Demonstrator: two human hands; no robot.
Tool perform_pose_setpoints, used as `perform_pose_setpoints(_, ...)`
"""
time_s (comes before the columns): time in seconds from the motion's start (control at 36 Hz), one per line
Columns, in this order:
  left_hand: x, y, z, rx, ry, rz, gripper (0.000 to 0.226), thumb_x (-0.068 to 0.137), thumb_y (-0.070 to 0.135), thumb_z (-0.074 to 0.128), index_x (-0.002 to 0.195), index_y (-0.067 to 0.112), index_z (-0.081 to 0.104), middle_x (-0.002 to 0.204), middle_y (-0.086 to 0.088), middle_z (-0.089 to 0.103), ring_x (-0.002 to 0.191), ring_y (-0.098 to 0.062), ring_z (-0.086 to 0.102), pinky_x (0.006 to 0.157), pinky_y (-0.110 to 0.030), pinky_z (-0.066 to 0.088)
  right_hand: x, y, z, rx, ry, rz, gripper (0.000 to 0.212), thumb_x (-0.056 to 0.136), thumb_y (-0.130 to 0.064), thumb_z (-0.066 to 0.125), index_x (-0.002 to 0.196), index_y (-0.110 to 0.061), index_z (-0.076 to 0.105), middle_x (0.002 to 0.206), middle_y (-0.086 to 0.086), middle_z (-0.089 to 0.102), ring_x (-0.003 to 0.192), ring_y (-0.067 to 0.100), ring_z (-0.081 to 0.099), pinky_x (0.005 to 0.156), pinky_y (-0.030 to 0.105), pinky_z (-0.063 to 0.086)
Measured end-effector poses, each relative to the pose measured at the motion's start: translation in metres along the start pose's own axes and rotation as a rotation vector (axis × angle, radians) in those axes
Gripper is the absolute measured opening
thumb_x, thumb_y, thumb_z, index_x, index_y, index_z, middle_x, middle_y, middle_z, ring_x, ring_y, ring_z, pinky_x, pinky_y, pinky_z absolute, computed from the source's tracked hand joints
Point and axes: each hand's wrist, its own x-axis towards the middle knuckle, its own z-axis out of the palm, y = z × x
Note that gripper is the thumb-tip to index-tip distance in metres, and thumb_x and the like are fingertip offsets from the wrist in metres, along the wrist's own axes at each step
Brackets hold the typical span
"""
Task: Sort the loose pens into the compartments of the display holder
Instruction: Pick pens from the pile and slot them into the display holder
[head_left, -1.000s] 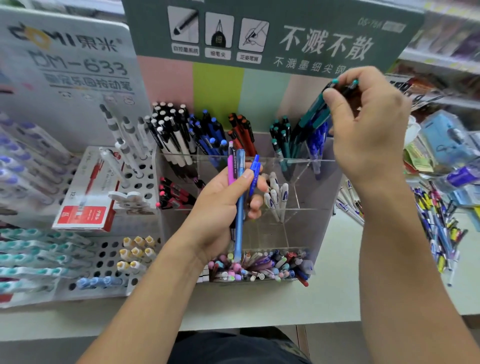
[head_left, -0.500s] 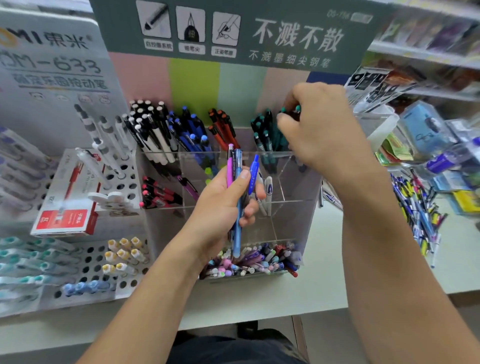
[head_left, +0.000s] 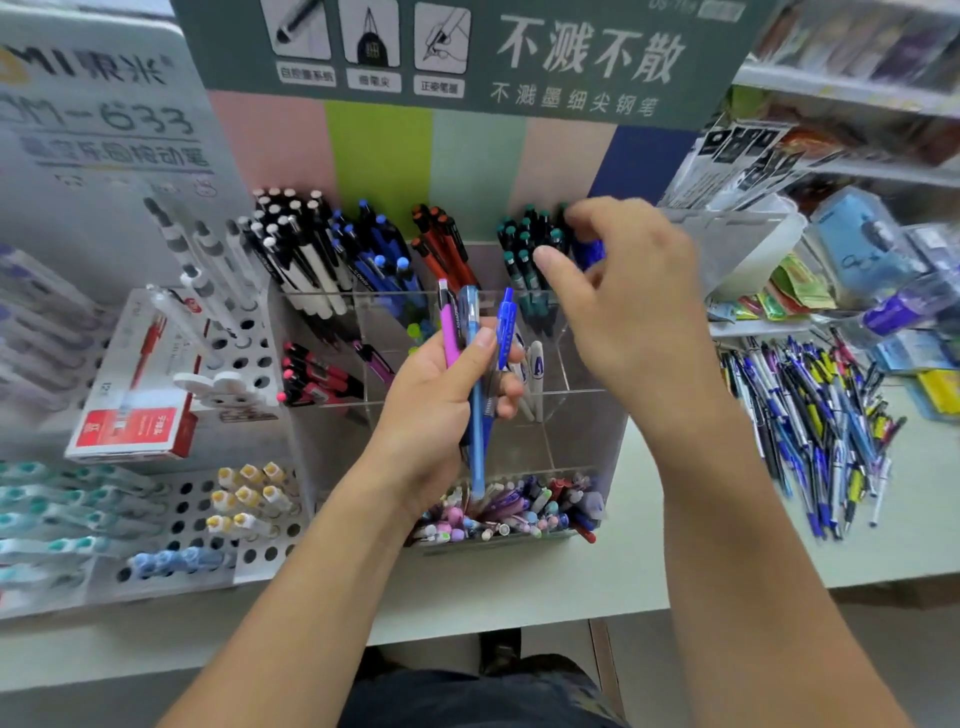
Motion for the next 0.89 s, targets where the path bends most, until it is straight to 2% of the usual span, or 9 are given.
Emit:
perform_pose_setpoints(0.11,0.0,-0.005,0.004,0.048,-0.057,-0.013,0.019,0.106,0.017,0.047,0.112,0.01,0.063,0.081,-0.003,0.067,0.061,-0.013,0.059,0.053,-0.023,0.047,-0.027,0.0,0.001,0.262,-0.152,0.185,0.025,0.091,-0.039,0.074,0.078,-0.018,0.074,0.062,-0.004,0.065,0.057,0.004,0.056,0.061,0.019,0.043)
perform_pose_setpoints(0.19,-0.001,-0.01,0.007,0.14,-0.061,-0.03,0.021,0.107,0.017,0.046,0.111,0.011,0.065,0.085,-0.006,0.071,0.066,-0.015,0.066,0.056,-0.024,0.053,-0.037,0.01,0.008,0.457,-0.24,0.286,0.031,0.094,-0.026,0.071,0.07,-0.007,0.071,0.056,0.0,0.064,0.052,0.013,0.053,0.058,0.03,0.047)
perform_pose_setpoints(0.31,-0.003,-0.013,0.006,0.233,-0.035,-0.07,0.022,0.108,0.02,0.044,0.111,0.012,0.064,0.085,-0.007,0.072,0.072,-0.018,0.07,0.056,-0.027,0.058,-0.028,0.024,-0.011,0.714,0.147,0.349,0.022,0.099,-0.017,0.064,0.078,-0.011,0.071,0.058,-0.002,0.061,0.052,0.012,0.057,0.048,0.026,0.045)
perform_pose_setpoints(0.39,-0.002,-0.011,0.004,0.276,-0.041,-0.075,0.021,0.108,0.023,0.044,0.113,0.016,0.063,0.069,0.001,0.058,0.048,-0.01,0.046,0.039,-0.02,0.036,-0.015,0.036,-0.035,0.629,0.498,0.204,0.017,0.103,-0.022,0.058,0.092,-0.013,0.068,0.065,-0.008,0.063,0.058,0.013,0.065,0.053,0.026,0.053)
perform_pose_setpoints(0.44,0.0,-0.008,0.004,0.233,-0.062,-0.106,0.02,0.108,0.026,0.045,0.116,0.017,0.062,0.065,0.004,0.047,0.046,-0.008,0.03,0.038,-0.018,0.024,-0.004,0.047,-0.036,0.53,0.562,0.152,0.017,0.104,-0.024,0.055,0.097,-0.012,0.066,0.072,-0.002,0.064,0.063,0.015,0.067,0.057,0.03,0.056)
perform_pose_setpoints(0.56,0.0,-0.002,0.006,0.111,-0.077,-0.171,0.01,0.106,0.02,0.044,0.109,0.013,0.051,0.064,0.003,0.044,0.043,-0.006,0.023,0.036,-0.016,0.017,0.012,0.065,-0.018,0.253,0.314,0.096,0.019,0.099,-0.029,0.058,0.102,-0.016,0.071,0.085,0.002,0.069,0.074,0.022,0.068,0.072,0.047,0.058)
perform_pose_setpoints(0.64,-0.001,-0.002,0.003,-0.02,-0.092,-0.185,0.007,0.104,0.012,0.037,0.098,0.013,0.041,0.066,-0.001,0.045,0.041,-0.006,0.026,0.034,-0.015,0.02,0.016,0.063,-0.007,0.204,0.149,0.097,0.016,0.092,-0.022,0.071,0.107,-0.019,0.073,0.08,-0.003,0.067,0.072,0.014,0.065,0.076,0.036,0.057)
perform_pose_setpoints(0.78,-0.007,-0.001,-0.007,-0.052,-0.077,-0.102,0.009,0.108,0.013,0.037,0.11,0.011,0.046,0.07,0.0,0.051,0.047,-0.009,0.033,0.038,-0.017,0.026,0.02,0.062,0.004,0.175,0.108,0.12,0.011,0.086,-0.025,0.078,0.092,-0.016,0.079,0.076,-0.001,0.071,0.069,0.013,0.066,0.072,0.033,0.056)
perform_pose_setpoints(0.89,-0.008,0.006,-0.021,-0.025,-0.008,0.019,0.02,0.108,0.019,0.041,0.12,0.01,0.054,0.075,0.0,0.056,0.049,-0.01,0.039,0.04,-0.018,0.03,0.014,0.064,0.003,0.085,0.105,0.129,0.021,0.091,-0.032,0.073,0.098,-0.015,0.081,0.083,0.004,0.076,0.072,0.017,0.066,0.073,0.032,0.052)
